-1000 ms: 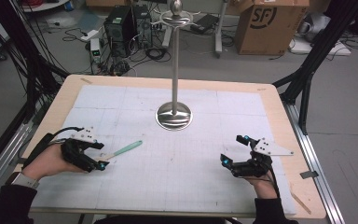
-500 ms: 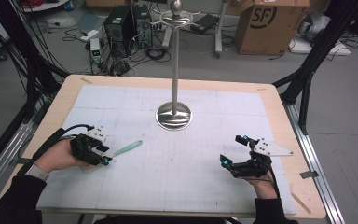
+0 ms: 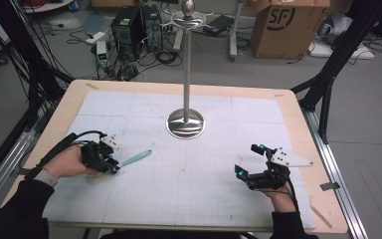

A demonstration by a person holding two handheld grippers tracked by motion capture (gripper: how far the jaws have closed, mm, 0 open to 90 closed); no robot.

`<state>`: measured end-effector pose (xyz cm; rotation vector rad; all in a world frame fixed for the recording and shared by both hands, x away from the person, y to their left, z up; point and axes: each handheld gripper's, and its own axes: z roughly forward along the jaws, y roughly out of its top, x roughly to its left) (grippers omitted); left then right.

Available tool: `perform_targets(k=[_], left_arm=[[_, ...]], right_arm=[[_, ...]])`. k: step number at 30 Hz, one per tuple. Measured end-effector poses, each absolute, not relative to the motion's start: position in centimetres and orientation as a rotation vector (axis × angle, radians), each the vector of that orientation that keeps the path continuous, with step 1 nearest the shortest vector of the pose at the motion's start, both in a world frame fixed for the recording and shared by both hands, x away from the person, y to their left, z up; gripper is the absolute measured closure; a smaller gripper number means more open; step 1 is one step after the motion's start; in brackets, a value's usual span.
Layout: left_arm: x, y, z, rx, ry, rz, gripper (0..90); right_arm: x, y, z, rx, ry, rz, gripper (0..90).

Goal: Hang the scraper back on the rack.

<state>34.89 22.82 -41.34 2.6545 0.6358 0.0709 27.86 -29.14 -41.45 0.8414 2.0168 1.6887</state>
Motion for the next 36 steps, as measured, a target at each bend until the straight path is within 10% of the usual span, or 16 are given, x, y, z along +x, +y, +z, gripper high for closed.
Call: perform_targets(k=[17,36], left_arm=[[35.0,21.0,-40.9,2.790,0.651,0.111,80.1],[33.6,23.2,-38.3,2.476,0.696,0.244,80.4]], right_arm=[[27.9,-28.8,-41.6,0.839,2.045,1.671,0.3],[28.0,-29.0,-41.7,0.847,2.040,1.664,0.3]])
